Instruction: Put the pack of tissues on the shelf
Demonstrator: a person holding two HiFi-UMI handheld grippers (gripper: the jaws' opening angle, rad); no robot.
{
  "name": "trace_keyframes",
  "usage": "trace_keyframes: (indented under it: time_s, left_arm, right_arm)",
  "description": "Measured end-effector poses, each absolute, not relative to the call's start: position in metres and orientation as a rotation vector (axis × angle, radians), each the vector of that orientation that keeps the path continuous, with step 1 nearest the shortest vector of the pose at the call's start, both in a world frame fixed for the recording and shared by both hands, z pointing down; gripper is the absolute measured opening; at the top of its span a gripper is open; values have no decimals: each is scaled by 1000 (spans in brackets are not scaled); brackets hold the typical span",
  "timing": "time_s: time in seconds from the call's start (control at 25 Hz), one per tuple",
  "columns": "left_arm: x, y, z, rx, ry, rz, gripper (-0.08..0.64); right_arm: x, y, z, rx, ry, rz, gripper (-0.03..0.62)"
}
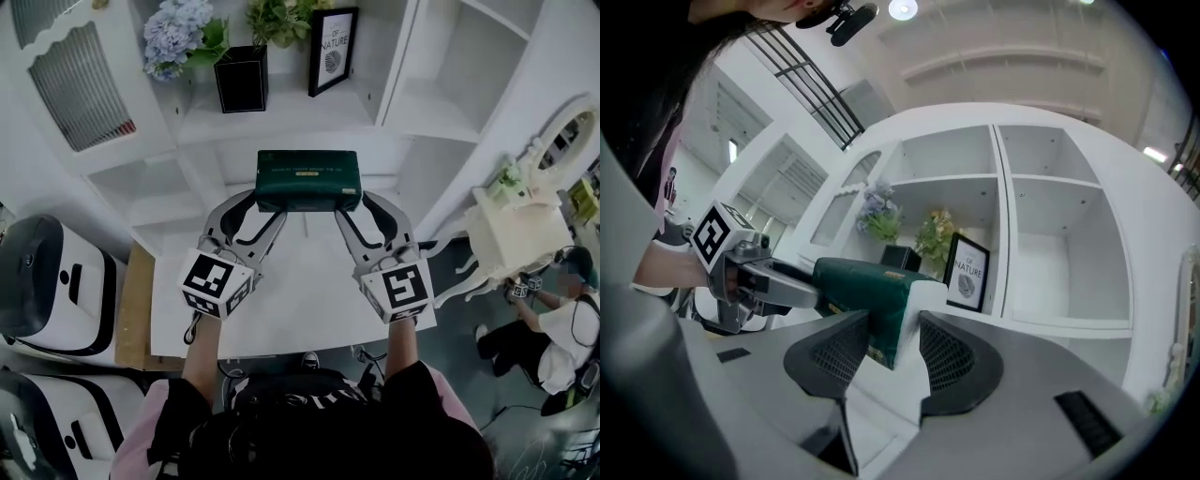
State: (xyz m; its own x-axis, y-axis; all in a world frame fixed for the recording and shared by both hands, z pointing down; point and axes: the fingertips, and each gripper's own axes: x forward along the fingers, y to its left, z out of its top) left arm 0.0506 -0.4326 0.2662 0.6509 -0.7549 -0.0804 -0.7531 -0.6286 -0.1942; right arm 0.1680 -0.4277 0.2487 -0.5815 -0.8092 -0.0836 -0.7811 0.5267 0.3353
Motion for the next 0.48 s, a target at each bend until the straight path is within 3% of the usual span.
trace_keyframes:
  time_s: [0.48]
  left_arm:
    - [65, -504, 192, -2597, 1193, 34, 208]
  right_arm:
    - [187, -498, 182, 1473, -2713, -556, 196]
